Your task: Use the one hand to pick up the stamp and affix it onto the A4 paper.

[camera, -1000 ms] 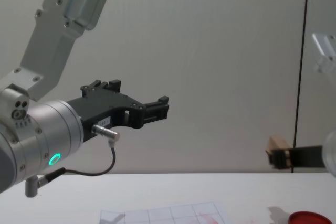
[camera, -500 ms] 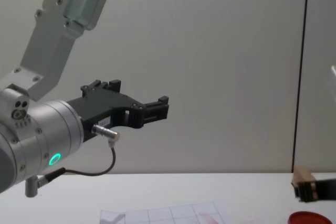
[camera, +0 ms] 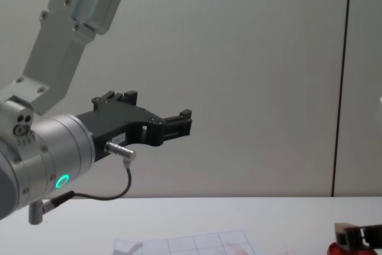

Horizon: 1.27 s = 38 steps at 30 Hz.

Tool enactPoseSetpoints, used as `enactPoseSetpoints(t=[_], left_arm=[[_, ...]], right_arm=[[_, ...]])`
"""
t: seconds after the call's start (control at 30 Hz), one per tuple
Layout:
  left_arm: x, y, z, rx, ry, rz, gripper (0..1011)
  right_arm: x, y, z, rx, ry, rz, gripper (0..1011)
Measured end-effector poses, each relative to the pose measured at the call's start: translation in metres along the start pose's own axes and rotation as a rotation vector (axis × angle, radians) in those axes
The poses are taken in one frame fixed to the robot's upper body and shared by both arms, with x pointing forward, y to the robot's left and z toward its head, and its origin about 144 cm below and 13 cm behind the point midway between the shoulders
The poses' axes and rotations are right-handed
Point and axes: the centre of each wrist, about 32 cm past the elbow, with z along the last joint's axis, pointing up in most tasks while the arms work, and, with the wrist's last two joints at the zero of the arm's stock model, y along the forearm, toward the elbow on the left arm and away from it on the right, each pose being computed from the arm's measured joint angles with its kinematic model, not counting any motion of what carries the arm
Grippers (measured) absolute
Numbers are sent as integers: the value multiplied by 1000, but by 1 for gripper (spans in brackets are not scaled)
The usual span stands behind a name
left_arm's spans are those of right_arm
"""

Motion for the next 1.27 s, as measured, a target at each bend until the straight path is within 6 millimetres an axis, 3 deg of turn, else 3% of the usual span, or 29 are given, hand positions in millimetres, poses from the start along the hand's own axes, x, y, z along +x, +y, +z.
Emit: enactPoseSetpoints(t=[0.13,0.3,0.37,0.63,0.73,1.27], left_arm=[[0,0,0,0,0,0,1001],[0,0,0,0,0,0,1001],[0,0,0,0,0,0,1001],[0,0,0,0,0,0,1001],[0,0,0,0,0,0,1001],[0,0,0,0,0,0,1001]], right_arm=[[0,2,-2,0,2,-6,514],[1,3,-3,17,0,-11,630],[1,3,-3,31,-3,-14,735],[0,-2,-2,115,-28,-25,960],[0,-4,-2,141,-38,-28,1000],[6,-22,-4,366,-146,-48,1001]])
